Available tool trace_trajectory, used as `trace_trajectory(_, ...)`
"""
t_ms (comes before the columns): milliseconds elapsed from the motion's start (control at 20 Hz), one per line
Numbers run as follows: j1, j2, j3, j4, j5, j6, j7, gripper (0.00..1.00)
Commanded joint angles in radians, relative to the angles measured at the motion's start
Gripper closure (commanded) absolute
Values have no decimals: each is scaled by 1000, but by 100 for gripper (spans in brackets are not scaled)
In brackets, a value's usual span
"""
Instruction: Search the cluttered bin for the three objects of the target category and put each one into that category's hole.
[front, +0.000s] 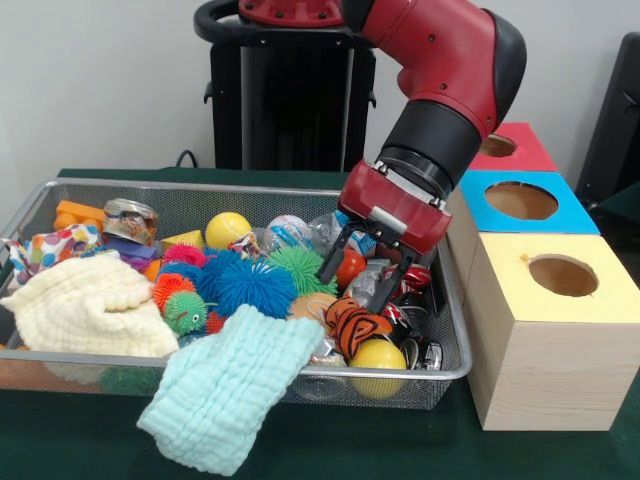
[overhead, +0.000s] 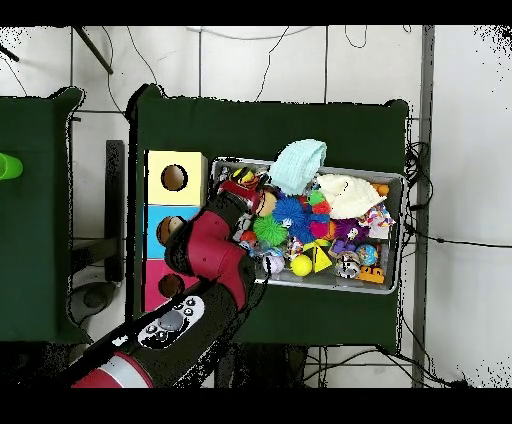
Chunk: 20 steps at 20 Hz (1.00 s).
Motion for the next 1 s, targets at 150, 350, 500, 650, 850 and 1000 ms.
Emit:
trace_trajectory(150,-50,72,143,-76,-54,-93,164,0)
trace_trajectory(350,-37,106,137,-86,-23,-100,161,0)
trace_trajectory(500,-28,128,139,-93,-4,-107,164,0)
trace_trajectory(650,7,156,123,-87,46,-108,162,0)
trace_trajectory(850,62,150,91,-70,99,-46,146,0)
trace_trajectory(1000,84,125,80,-58,116,-12,149,0)
